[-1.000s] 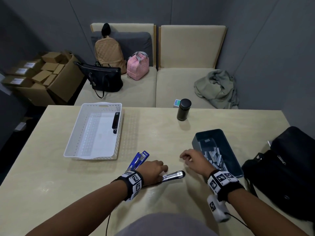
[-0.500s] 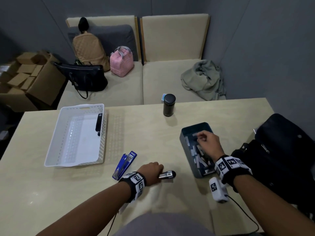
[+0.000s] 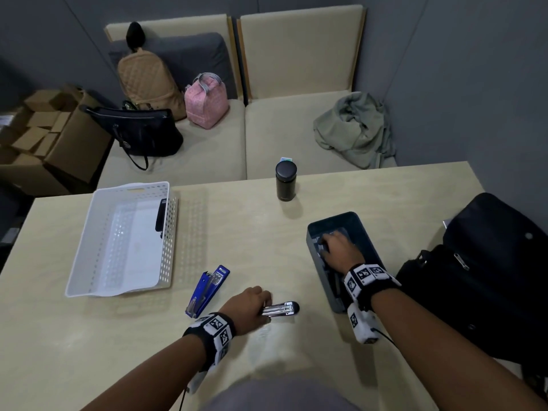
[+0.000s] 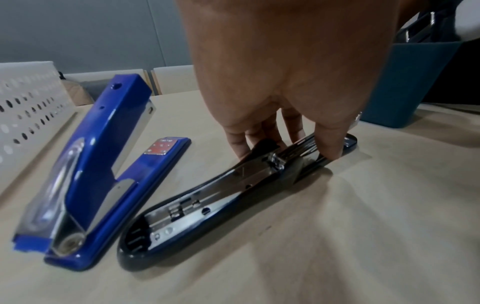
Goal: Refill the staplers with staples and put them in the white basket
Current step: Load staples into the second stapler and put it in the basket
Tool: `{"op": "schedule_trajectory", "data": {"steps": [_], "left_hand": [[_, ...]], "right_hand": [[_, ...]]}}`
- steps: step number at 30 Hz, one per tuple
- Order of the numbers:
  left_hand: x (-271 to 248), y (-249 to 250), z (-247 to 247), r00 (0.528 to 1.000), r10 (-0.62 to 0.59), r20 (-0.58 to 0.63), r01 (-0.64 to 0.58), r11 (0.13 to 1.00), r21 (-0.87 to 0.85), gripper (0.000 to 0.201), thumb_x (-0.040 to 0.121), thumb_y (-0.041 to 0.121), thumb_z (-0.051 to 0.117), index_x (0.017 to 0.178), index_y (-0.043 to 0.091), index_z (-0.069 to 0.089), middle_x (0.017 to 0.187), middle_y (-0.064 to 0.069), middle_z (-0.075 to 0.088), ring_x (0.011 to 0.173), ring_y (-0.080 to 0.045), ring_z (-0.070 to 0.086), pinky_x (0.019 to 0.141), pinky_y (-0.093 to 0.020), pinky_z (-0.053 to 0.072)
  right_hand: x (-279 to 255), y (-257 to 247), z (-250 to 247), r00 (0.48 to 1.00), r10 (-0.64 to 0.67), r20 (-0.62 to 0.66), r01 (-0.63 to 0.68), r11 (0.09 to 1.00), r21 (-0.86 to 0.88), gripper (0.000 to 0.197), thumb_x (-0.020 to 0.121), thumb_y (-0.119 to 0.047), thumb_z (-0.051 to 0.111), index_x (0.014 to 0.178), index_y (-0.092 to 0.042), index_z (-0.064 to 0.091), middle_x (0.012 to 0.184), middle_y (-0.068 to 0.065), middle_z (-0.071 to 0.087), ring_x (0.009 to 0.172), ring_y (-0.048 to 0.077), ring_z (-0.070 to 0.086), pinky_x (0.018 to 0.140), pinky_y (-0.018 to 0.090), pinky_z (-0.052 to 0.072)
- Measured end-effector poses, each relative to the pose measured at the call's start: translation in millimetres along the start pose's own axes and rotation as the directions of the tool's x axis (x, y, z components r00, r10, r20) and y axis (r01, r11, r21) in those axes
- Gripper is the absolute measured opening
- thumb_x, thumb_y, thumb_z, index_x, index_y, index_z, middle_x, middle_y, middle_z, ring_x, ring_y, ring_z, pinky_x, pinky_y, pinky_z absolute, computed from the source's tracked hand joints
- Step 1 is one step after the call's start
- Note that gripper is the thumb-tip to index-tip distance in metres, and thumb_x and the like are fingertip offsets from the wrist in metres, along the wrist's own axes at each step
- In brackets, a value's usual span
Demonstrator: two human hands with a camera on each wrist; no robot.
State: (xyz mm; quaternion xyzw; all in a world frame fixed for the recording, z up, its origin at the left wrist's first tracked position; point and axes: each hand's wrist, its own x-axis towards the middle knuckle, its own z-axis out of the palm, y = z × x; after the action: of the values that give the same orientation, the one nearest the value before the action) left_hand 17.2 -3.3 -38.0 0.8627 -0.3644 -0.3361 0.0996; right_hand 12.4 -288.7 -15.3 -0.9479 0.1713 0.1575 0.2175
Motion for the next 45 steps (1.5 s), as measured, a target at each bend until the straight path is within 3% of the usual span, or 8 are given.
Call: {"op": "schedule_trajectory", "data": {"steps": [6,14,20,29,32,36,41,45], "left_hand": [[0,-1,-4,0.999,-0.023,0.027,0.023,1.000,-0.004,0.029,0.085,0.046,0.058,0.103,0.024,0.053,0.107,-0.002,0.055,0.101,-0.021,0.053,0.080,-0.035,0.046],[4,2,-7,0.998,-0.057,0.038,0.058,0.998,-0.025,0.029,0.091,0.043,0.050,0.100,0.017,0.058,0.108,-0.008,0.057,0.103,-0.026,0.055,0.082,-0.036,0.044],[-3,-1,-4,0.998,-0.061,0.018,0.062,0.998,-0.018,0.027,0.089,0.039,0.050,0.106,0.020,0.058,0.111,-0.008,0.057,0.107,-0.027,0.054,0.086,-0.037,0.046],[-19,-13,-5,0.999,-0.033,0.029,0.034,0.999,-0.017,0.034,0.089,0.026,0.055,0.122,0.024,0.054,0.117,-0.010,0.056,0.111,-0.028,0.053,0.089,-0.039,0.046],[-23,-14,-7,1.000,-0.001,0.020,0.001,1.000,-0.012,0.041,0.089,0.024,0.055,0.129,0.030,0.047,0.117,-0.010,0.056,0.110,-0.027,0.053,0.089,-0.041,0.047],[-25,-16,-9,0.999,-0.001,0.034,0.001,1.000,0.001,0.042,0.089,0.026,0.055,0.131,0.030,0.047,0.118,-0.009,0.056,0.110,-0.027,0.053,0.089,-0.042,0.048],[-26,-20,-9,0.998,-0.022,0.061,0.022,1.000,-0.001,0.036,0.087,0.027,0.058,0.123,0.024,0.056,0.117,-0.011,0.057,0.108,-0.028,0.056,0.090,-0.040,0.048],[-31,-26,-5,0.998,-0.022,0.060,0.022,1.000,0.000,0.035,0.087,0.025,0.059,0.122,0.025,0.058,0.116,-0.011,0.057,0.107,-0.028,0.056,0.086,-0.038,0.048]], "right_hand": [[10,-9,6,0.999,0.035,0.006,-0.034,0.994,-0.103,0.023,0.092,-0.016,0.056,0.110,-0.002,0.058,0.120,0.018,0.060,0.114,0.033,0.056,0.090,0.040,0.050],[-6,-8,5,0.997,0.070,0.014,-0.068,0.989,-0.135,0.015,0.092,-0.009,0.050,0.106,-0.006,0.056,0.108,0.017,0.066,0.103,0.035,0.062,0.074,0.039,0.046],[-20,-13,12,0.985,0.141,0.102,-0.122,0.978,-0.171,0.023,0.091,0.001,0.044,0.108,0.001,0.060,0.118,0.020,0.059,0.109,0.037,0.059,0.082,0.043,0.048],[-25,-11,-13,0.958,0.243,-0.154,-0.231,0.968,0.095,0.016,0.091,-0.021,0.057,0.091,-0.005,0.061,0.096,0.023,0.067,0.086,0.037,0.065,0.072,0.039,0.053],[-24,-15,-31,0.902,0.284,-0.326,-0.148,0.912,0.384,0.007,0.089,-0.009,0.054,0.094,-0.008,0.059,0.086,0.015,0.067,0.079,0.034,0.067,0.070,0.037,0.056],[-34,-44,-55,0.921,0.154,-0.357,0.120,0.761,0.638,0.014,0.089,-0.025,0.067,0.093,-0.012,0.065,0.075,0.007,0.067,0.067,0.020,0.073,0.067,0.028,0.057],[-48,-84,-48,0.945,0.019,-0.327,0.213,0.722,0.658,0.013,0.088,-0.020,0.068,0.098,-0.012,0.069,0.075,0.007,0.068,0.067,0.015,0.071,0.070,0.024,0.054],[-57,-102,-5,0.974,-0.087,-0.207,0.184,0.841,0.508,0.008,0.087,-0.017,0.067,0.094,-0.017,0.071,0.070,0.006,0.072,0.065,0.013,0.067,0.066,0.021,0.051]]}}
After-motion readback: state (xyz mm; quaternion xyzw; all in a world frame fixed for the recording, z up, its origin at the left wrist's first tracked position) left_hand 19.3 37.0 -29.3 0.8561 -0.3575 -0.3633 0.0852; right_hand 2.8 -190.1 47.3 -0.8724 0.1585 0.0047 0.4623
